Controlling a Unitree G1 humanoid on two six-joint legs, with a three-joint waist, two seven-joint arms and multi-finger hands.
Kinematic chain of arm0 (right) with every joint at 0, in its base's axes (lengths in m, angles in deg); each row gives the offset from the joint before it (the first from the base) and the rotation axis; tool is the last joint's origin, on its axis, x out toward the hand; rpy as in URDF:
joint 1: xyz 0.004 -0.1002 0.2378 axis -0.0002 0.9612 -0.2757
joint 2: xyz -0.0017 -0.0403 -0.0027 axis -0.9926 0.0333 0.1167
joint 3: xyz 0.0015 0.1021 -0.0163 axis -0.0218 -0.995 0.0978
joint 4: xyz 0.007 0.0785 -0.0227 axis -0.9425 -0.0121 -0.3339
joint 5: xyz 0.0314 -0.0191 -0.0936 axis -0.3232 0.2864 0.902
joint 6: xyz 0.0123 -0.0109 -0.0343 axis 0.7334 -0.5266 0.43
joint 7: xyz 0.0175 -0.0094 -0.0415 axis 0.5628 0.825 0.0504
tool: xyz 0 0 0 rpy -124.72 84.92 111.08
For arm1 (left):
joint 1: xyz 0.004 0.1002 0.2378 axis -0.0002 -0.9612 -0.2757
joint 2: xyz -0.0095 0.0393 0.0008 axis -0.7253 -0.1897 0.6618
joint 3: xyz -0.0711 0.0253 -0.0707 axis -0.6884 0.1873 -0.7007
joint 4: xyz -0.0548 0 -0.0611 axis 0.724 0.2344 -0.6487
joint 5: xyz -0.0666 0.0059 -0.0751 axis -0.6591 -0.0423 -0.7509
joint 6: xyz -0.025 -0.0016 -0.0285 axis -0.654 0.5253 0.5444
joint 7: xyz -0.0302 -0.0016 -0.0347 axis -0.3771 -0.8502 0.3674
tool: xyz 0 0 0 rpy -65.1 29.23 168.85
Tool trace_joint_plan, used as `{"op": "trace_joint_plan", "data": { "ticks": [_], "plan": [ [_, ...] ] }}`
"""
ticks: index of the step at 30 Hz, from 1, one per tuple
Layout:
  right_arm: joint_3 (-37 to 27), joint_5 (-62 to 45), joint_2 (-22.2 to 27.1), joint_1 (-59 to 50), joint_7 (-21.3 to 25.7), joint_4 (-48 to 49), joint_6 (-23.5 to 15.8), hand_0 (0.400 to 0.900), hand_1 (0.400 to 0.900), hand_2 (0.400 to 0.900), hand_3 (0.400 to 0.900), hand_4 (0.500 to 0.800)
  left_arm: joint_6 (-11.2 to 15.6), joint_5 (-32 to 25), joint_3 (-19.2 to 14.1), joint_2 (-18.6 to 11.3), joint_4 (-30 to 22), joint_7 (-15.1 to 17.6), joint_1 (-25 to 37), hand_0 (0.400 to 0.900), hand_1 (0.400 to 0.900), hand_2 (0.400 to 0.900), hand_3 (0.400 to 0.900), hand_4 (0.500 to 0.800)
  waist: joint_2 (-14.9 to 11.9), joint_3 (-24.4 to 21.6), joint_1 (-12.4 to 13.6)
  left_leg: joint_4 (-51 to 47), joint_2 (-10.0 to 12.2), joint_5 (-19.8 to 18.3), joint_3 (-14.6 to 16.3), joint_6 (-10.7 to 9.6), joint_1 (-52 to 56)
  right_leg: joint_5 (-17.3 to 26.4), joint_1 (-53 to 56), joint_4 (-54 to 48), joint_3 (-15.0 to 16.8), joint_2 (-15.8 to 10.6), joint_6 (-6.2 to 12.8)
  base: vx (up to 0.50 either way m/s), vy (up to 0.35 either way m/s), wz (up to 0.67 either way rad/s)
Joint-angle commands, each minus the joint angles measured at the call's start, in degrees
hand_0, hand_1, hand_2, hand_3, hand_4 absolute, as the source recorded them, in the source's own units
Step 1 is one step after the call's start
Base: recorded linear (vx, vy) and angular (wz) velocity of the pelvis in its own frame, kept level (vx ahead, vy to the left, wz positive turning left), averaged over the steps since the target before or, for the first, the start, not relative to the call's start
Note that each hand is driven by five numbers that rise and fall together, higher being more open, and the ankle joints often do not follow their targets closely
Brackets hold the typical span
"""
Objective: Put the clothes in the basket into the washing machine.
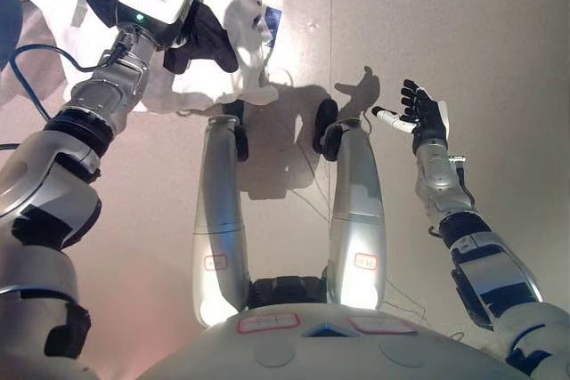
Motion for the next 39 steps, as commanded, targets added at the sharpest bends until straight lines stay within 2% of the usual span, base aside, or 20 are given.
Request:
{"op": "trace_joint_plan", "data": {
  "ticks": [1,2,3,6,14,20,30,31,32,33,39],
  "plan": [
    [-2.8,-1.9,5.6,5.8,0.4,2.6,-2.8,0.9,0.9,0.9,0.9,0.8,2.1,-4.5,-0.7,-0.2,0.4,0.4,-0.7,0.9,0.9,0.9,0.9,0.8,1.4,-5.3,0.4,1.9,0.2,-7.5,1.4,-0.6,1.7,-1.6,3.7,-0.6,-1.7,0.9,-0.15,0.0,0.0,0.0],
    [-3.0,-1.9,6.0,5.9,0.2,2.8,-2.6,0.9,0.9,0.9,0.9,0.8,3.2,-7.2,-1.2,-0.4,0.0,-1.0,-1.1,0.9,0.9,0.9,0.9,0.8,1.3,-5.3,0.3,2.4,0.3,-7.6,1.4,-0.6,1.3,-1.6,3.2,-0.1,-1.8,0.8,-0.24,0.0,0.0,0.0],
    [-3.0,-1.9,6.0,5.9,0.2,2.8,-2.6,0.9,0.9,0.9,0.9,0.8,3.2,-7.2,-1.2,-0.4,0.0,-1.1,-1.1,0.9,0.9,0.9,0.9,0.8,1.3,-5.4,0.2,2.4,0.2,-7.6,1.4,-0.6,1.2,-1.6,3.1,-0.1,-1.8,0.8,-0.24,0.0,0.0,0.0],
    [-3.3,-2.1,6.4,5.7,-0.5,3.2,-2.2,0.9,0.9,0.9,0.9,0.8,4.9,-11.7,-2.2,-0.4,0.5,-4.7,-2.0,0.9,0.9,0.9,0.9,0.8,1.0,-5.7,0.1,3.4,0.3,-7.7,1.4,-0.6,-0.1,-1.7,1.8,0.8,-1.9,0.9,-0.33,-0.01,0.005,-0.01],
    [-3.7,-2.4,7.2,5.4,-1.4,3.3,-2.1,0.9,0.9,0.9,0.9,0.8,5.7,-14.4,-2.8,-1.1,0.8,-6.4,-2.4,0.9,0.9,0.9,0.9,0.8,0.7,-6.3,0.0,4.2,0.3,-7.6,1.2,-0.6,-2.3,-1.6,0.0,1.5,-2.0,0.9,-0.51,0.0,0.0,0.0],
    [-4.2,-2.4,7.5,5.2,-2.0,3.1,-1.6,0.9,0.9,0.9,0.9,0.8,5.8,-16.3,-3.3,-1.3,1.4,-10.1,-3.4,0.9,0.9,0.9,0.9,0.8,0.6,-6.6,0.0,4.3,0.2,-7.2,0.9,-0.7,-3.4,-1.5,-1.1,1.6,-2.2,0.8,-0.65,0.0,0.0,0.0],
    [-4.2,-2.0,7.6,4.1,-2.1,3.3,-1.6,0.9,0.9,0.9,0.9,0.8,5.5,-15.3,-3.1,-1.3,3.3,-10.3,-3.2,0.9,0.9,0.9,0.9,0.8,0.4,-7.1,-0.1,4.0,0.1,-6.5,0.7,-0.9,-4.1,-1.1,-1.9,1.5,-2.4,1.1,-0.92,0.0,0.0,0.0],
    [-4.2,-2.1,7.5,4.1,-2.1,3.3,-1.6,0.9,0.9,0.9,0.9,0.8,5.3,-15.3,-3.3,-1.2,3.6,-10.1,-3.2,0.812,0.812,0.812,0.812,0.747,0.4,-7.2,-0.1,3.9,0.1,-6.5,0.7,-0.9,-4.2,-1.0,-2.0,1.4,-2.4,1.1,-0.91,0.0,0.0,0.0],
    [-4.3,-2.0,7.4,4.1,-2.0,3.3,-1.6,0.9,0.9,0.9,0.9,0.8,5.1,-15.1,-3.5,-1.1,4.0,-10.3,-3.3,0.641,0.641,0.641,0.641,0.645,0.4,-7.3,-0.2,3.9,0.0,-6.4,0.6,-0.9,-4.4,-1.0,-2.0,1.2,-2.3,1.2,-0.91,0.0,0.0,0.0],
    [-4.5,-2.0,7.3,4.3,-2.0,3.4,-1.6,0.9,0.9,0.9,0.9,0.8,4.9,-14.9,-3.6,-0.9,4.2,-10.1,-3.3,0.4,0.4,0.4,0.4,0.5,0.4,-7.4,-0.2,3.8,0.0,-6.3,0.6,-0.9,-4.5,-0.9,-2.0,1.1,-2.3,1.1,-0.9,0.0,0.0,0.0],
    [-4.7,-1.8,6.7,4.2,-1.8,3.2,-1.6,0.9,0.9,0.9,0.9,0.8,4.8,-15.5,-4.2,-0.3,4.9,-10.5,-3.1,0.4,0.4,0.4,0.4,0.5,0.5,-7.8,-0.2,2.5,0.0,-5.6,0.5,-1.0,-4.1,-0.6,-1.8,0.3,-2.3,1.3,-1.02,0.0,0.0,0.0]
  ]
}}
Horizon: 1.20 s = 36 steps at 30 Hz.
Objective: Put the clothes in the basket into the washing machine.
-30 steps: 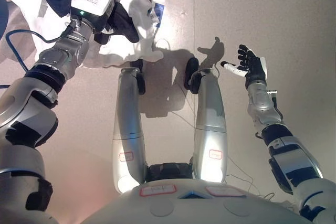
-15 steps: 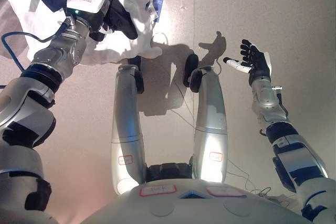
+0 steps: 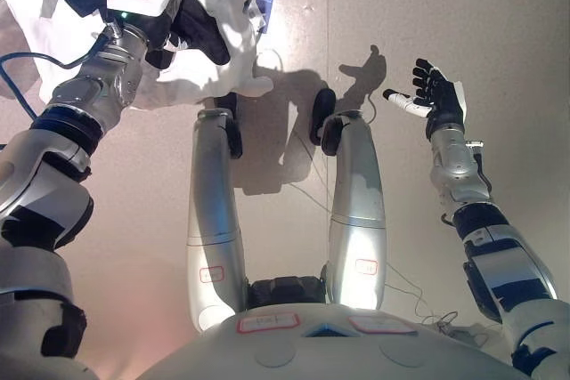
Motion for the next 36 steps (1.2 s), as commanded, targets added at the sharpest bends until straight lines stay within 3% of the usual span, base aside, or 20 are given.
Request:
{"op": "trace_joint_plan", "data": {
  "ticks": [1,13,20,26,31,36],
  "plan": [
    [-2.4,-1.4,3.1,6.2,1.6,0.9,-2.0,0.9,0.9,0.9,0.9,0.8,-0.1,-1.2,-1.3,1.1,4.7,0.2,-3.4,0.4,0.4,0.4,0.4,0.5,1.3,-7.3,0.7,-1.4,0.0,-4.5,0.3,-1.6,2.5,0.0,4.4,-2.6,-2.9,1.3,-1.62,0.0,0.0,0.0],
    [-2.0,-0.8,1.6,7.4,1.5,1.3,-1.9,0.9,0.9,0.9,0.9,0.8,-0.3,-2.9,-3.5,1.5,4.0,0.5,-3.8,0.4,0.4,0.4,0.4,0.5,1.9,-7.9,0.7,-7.2,0.5,-1.9,-0.6,-2.2,7.2,1.3,8.6,-7.2,-3.7,2.2,-1.8,-0.01,-0.019,0.0],
    [-2.9,-0.7,0.4,7.9,1.9,-0.6,-1.9,0.9,0.9,0.9,0.9,0.8,0.6,-11.6,-12.1,4.0,3.1,1.3,-7.1,0.4,0.4,0.4,0.4,0.5,2.5,-8.1,1.4,-16.3,0.7,2.1,-1.4,-3.0,13.8,3.8,14.4,-14.1,-4.1,2.4,-1.79,-0.01,-0.061,0.07],
    [-3.6,-0.5,-0.5,8.1,1.9,-2.8,-1.6,0.9,0.9,0.9,0.9,0.8,1.9,-17.4,-16.8,6.4,4.1,0.1,-10.3,0.4,0.4,0.4,0.4,0.5,3.0,-8.4,1.7,-26.1,1.0,6.4,-1.9,-4.2,21.8,6.4,21.7,-22.1,-4.9,3.0,-1.58,0.02,-0.072,0.09],
    [-5.4,-1.2,-0.9,8.9,1.2,-5.0,-1.3,0.9,0.9,0.9,0.9,0.8,4.4,-30.2,-24.6,8.6,2.1,-1.7,-14.9,0.4,0.4,0.4,0.4,0.5,3.6,-8.8,2.1,-34.0,1.0,10.0,-2.4,-4.6,27.6,8.9,27.3,-28.7,-5.8,3.7,-1.21,0.03,-0.063,0.11],
    [-7.5,-1.5,-1.6,10.0,0.5,-7.3,-0.7,0.9,0.9,0.9,0.9,0.8,8.5,-49.4,-33.3,13.6,-0.8,-5.6,-21.5,0.4,0.4,0.4,0.4,0.5,4.1,-8.9,2.9,-42.7,1.1,15.7,-2.4,-5.1,33.1,12.8,32.1,-36.0,-6.8,4.5,-1.16,-0.01,-0.036,0.05]
  ]
}}
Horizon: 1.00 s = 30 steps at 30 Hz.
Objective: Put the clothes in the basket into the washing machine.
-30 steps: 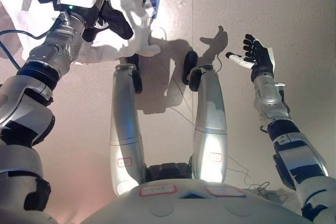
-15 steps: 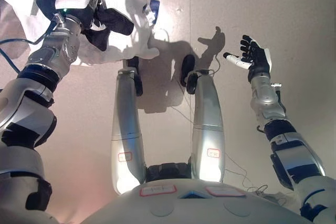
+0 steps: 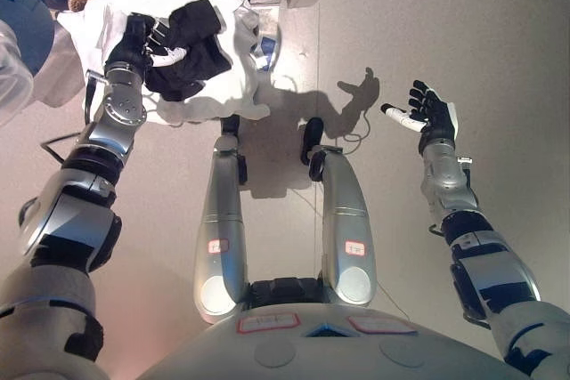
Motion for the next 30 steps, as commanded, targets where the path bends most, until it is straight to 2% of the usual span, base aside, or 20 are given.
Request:
{"op": "trace_joint_plan", "data": {
  "ticks": [1,2,3,6,10,13,17,22,30],
  "plan": [
    [-2.7,-1.6,3.0,8.3,0.3,-1.7,-1.0,0.9,0.9,0.9,0.9,0.8,6.6,-15.0,-6.9,5.6,-1.1,-2.1,-6.2,0.4,0.4,0.4,0.4,0.5,4.9,-8.2,0.6,-7.6,0.1,3.2,0.0,-0.5,4.0,5.7,7.0,-10.4,-1.2,3.5,1.02,0.07,-0.049,0.07],
    [-3.3,-1.6,2.5,9.2,0.1,-2.1,-0.8,0.9,0.9,0.9,0.9,0.8,7.7,-22.0,-9.9,8.2,-2.7,-3.8,-8.6,0.4,0.4,0.4,0.4,0.5,5.0,-8.5,0.9,-10.1,0.2,4.2,-0.1,-0.6,6.0,6.2,8.8,-12.3,-1.3,3.6,1.16,0.05,-0.035,0.05],
    [-3.3,-1.6,2.5,9.2,0.1,-2.1,-0.8,0.9,0.9,0.9,0.9,0.8,7.7,-22.1,-9.9,8.2,-2.7,-3.8,-8.7,0.4,0.4,0.4,0.4,0.5,5.0,-8.4,0.9,-10.2,0.2,4.2,-0.1,-0.6,6.2,6.2,8.9,-12.4,-1.3,3.6,1.16,0.05,-0.035,0.04],
    [-3.8,-1.2,1.9,10.0,-0.3,-3.5,-0.3,0.9,0.9,0.9,0.9,0.8,8.1,-31.6,-13.3,12.2,-4.3,-6.5,-11.7,0.4,0.4,0.4,0.4,0.5,5.0,-8.7,1.5,-14.0,0.4,5.8,-0.1,-0.8,9.7,7.2,11.9,-15.2,-1.4,3.9,1.3,0.04,-0.023,0.01],
    [-4.3,-1.6,1.3,8.5,-1.0,-12.1,0.4,0.9,0.9,0.9,0.9,0.8,9.0,-37.7,-14.6,17.2,-7.1,-8.4,-13.8,0.4,0.4,0.4,0.4,0.5,5.8,-9.0,2.5,-18.6,0.5,7.7,-0.6,-1.0,13.6,8.1,15.4,-18.7,-2.1,3.8,1.51,0.05,-0.018,0.1],
    [-4.6,-1.3,0.8,8.3,-1.1,-14.7,1.2,0.9,0.9,0.9,0.9,0.8,9.6,-42.1,-15.4,20.2,-10.5,-9.0,-15.4,0.4,0.4,0.4,0.4,0.5,6.2,-9.4,3.1,-21.2,0.7,8.8,-0.8,-1.1,15.9,8.8,17.6,-21.1,-2.4,3.7,1.76,0.03,-0.006,0.09],
    [-4.5,-0.4,0.6,8.9,-1.2,-16.4,1.9,0.9,0.9,0.9,0.9,0.8,10.4,-44.0,-15.5,22.2,-16.0,-9.0,-17.6,0.4,0.4,0.4,0.4,0.5,6.6,-10.0,3.8,-22.8,0.8,9.4,-0.9,-1.1,17.9,9.5,19.6,-22.9,-2.2,3.8,1.83,0.01,-0.002,0.02],
    [-4.6,0.0,0.3,9.1,-0.8,-17.2,2.2,0.9,0.9,0.9,0.9,0.8,11.6,-46.4,-16.8,23.1,-19.3,-8.5,-17.8,0.4,0.4,0.4,0.4,0.5,6.8,-10.7,4.1,-23.9,1.2,9.9,-0.9,-1.2,18.8,10.2,20.5,-24.3,-2.1,4.0,1.93,0.01,0.005,-0.03],
    [-4.3,0.5,0.2,8.9,-0.2,-17.9,2.6,0.9,0.9,0.9,0.9,0.8,14.5,-46.3,-19.9,21.6,-23.5,-5.3,-16.5,0.4,0.4,0.4,0.4,0.5,6.6,-11.4,4.4,-23.6,1.4,9.6,-0.9,-1.2,18.9,10.3,20.7,-24.5,-1.7,3.9,1.97,0.0,0.002,-0.01]
  ]
}}
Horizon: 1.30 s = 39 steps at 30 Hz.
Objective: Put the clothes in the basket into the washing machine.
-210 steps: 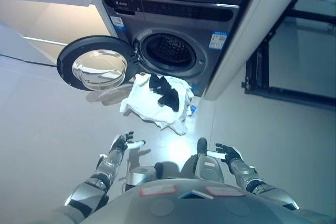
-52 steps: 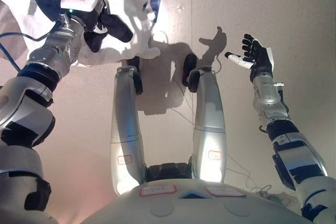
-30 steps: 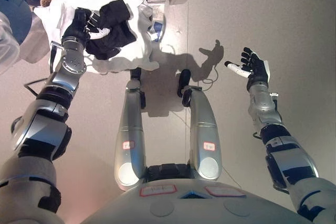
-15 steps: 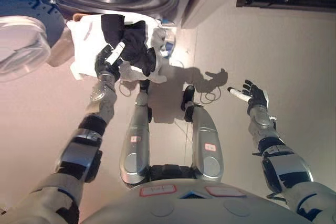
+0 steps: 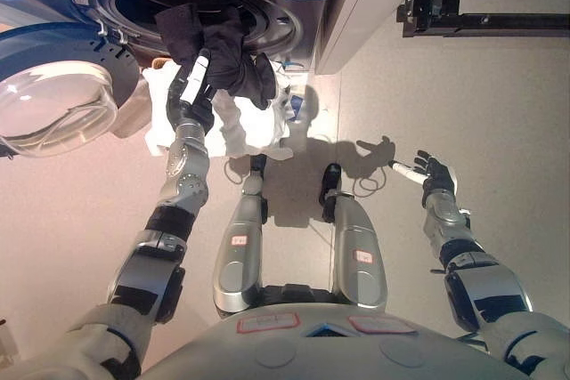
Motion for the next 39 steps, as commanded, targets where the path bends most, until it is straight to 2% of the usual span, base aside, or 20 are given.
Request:
{"op": "trace_joint_plan", "data": {
  "ticks": [1,6,11,15,19,23,26,30,31,32,35,39],
  "plan": [
    [-0.4,0.4,2.8,4.5,1.4,-1.7,-1.0,0.9,0.9,0.9,0.9,0.8,7.9,-0.5,-4.6,-1.5,-5.1,0.3,2.6,0.4,0.4,0.4,0.4,0.5,-0.3,-5.1,0.0,-2.1,-0.8,2.0,0.5,-0.3,-1.0,7.3,3.5,-10.7,1.3,1.4,2.56,0.0,0.0,0.0],
    [0.1,0.3,2.9,4.2,1.4,-1.5,-0.7,0.9,0.9,0.9,0.9,0.8,8.4,-0.1,-5.8,-2.5,-3.9,1.8,3.9,0.4,0.4,0.4,0.4,0.5,-0.1,-5.8,0.0,-2.1,-0.4,2.2,0.4,-0.4,-1.5,7.6,3.1,-10.9,1.5,1.5,2.51,0.0,0.0,0.0],
    [0.6,0.2,3.2,3.4,1.6,-1.0,-0.8,0.9,0.9,0.9,0.9,0.8,9.0,0.1,-8.3,-4.7,-1.5,3.6,6.1,0.4,0.4,0.4,0.4,0.5,-0.3,-6.1,-0.3,-1.7,-0.3,1.8,0.6,-0.4,-1.7,7.4,2.8,-10.8,1.9,1.4,2.47,-0.01,0.01,-0.05],
    [1.3,0.4,3.6,2.8,2.0,-1.1,-0.7,0.9,0.9,0.9,0.9,0.8,9.2,-0.9,-9.9,-7.7,2.3,4.6,9.9,0.4,0.4,0.4,0.4,0.5,-0.5,-6.7,-0.7,-1.6,0.0,1.9,0.7,-0.5,-2.3,7.8,2.2,-11.0,2.2,1.7,2.46,0.0,0.01,-0.07],
    [2.2,0.4,3.9,2.0,1.9,-1.3,-0.6,0.9,0.9,0.9,0.9,0.8,8.5,-2.5,-10.3,-11.7,7.3,4.2,14.3,0.4,0.4,0.4,0.4,0.5,-0.7,-7.2,-1.4,-1.2,0.3,1.9,0.8,-0.7,-3.0,7.8,1.6,-10.9,2.3,1.8,2.51,0.0,0.001,-0.05],
    [3.6,0.1,4.2,0.9,1.7,-1.4,-0.4,0.9,0.9,0.9,0.9,0.8,7.2,-3.6,-9.5,-15.0,12.6,3.4,18.7,0.4,0.4,0.4,0.4,0.5,-0.9,-7.5,-1.9,-1.0,0.5,1.9,0.9,-0.7,-3.6,8.0,0.9,-11.1,2.6,1.9,2.64,0.0,0.007,-0.06],
    [4.2,-0.2,4.3,0.0,1.5,-1.2,-0.3,0.9,0.9,0.9,0.9,0.8,6.5,-4.2,-9.1,-16.5,14.5,3.1,21.2,0.4,0.4,0.4,0.4,0.5,-1.1,-7.3,-2.3,-0.5,0.6,1.8,0.9,-0.7,-4.4,8.1,0.3,-11.0,2.8,1.8,2.76,0.0,0.009,-0.07],
    [4.8,-1.1,4.1,-0.6,1.6,-0.6,-0.5,0.9,0.9,0.9,0.9,0.8,6.0,-4.6,-8.1,-17.2,16.8,2.9,24.0,0.4,0.4,0.4,0.4,0.5,-1.6,-6.8,-2.9,1.0,0.4,0.9,1.0,-0.7,-5.7,7.5,-0.7,-9.9,2.8,1.6,2.78,0.0,0.0,-0.01],
    [4.6,-1.3,5.8,-0.8,2.0,0.1,-1.1,0.9,0.9,0.9,0.9,0.8,6.0,-4.4,-8.4,-16.0,17.0,3.6,23.8,0.4,0.4,0.4,0.4,0.5,-1.7,-6.5,-2.9,1.7,0.2,0.8,0.9,-0.7,-6.3,7.4,-1.1,-9.6,2.7,1.6,2.67,0.0,0.0,0.0],
    [5.2,-2.5,6.2,-1.1,0.9,2.1,-0.5,0.9,0.9,0.9,0.9,0.8,5.3,-4.0,-7.5,-16.7,18.2,3.6,24.6,0.4,0.4,0.4,0.4,0.5,-1.9,-6.2,-3.1,2.3,0.0,0.6,1.1,-0.6,-6.7,7.3,-1.4,-9.2,2.9,1.7,2.63,0.0,0.011,-0.05],
    [6.5,-1.8,4.1,0.1,2.2,4.3,-0.9,0.9,0.9,0.9,0.9,0.8,5.1,-5.2,-5.2,-18.9,20.4,4.3,29.9,0.4,0.4,0.4,0.4,0.5,-2.6,-5.5,-3.9,4.3,-0.1,-0.3,1.4,-0.3,-8.3,7.3,-2.6,-8.2,3.4,1.6,2.74,0.0,0.023,-0.16],
    [6.6,-1.2,1.4,2.2,3.5,5.9,-1.7,0.9,0.9,0.9,0.9,0.8,4.5,-5.3,-5.6,-19.8,22.0,4.6,31.2,0.4,0.4,0.4,0.4,0.5,-3.1,-4.9,-4.8,7.8,-0.6,-1.9,1.6,0.3,-11.1,6.9,-4.7,-6.3,3.7,1.2,2.72,0.0,0.007,-0.02]
  ]
}}
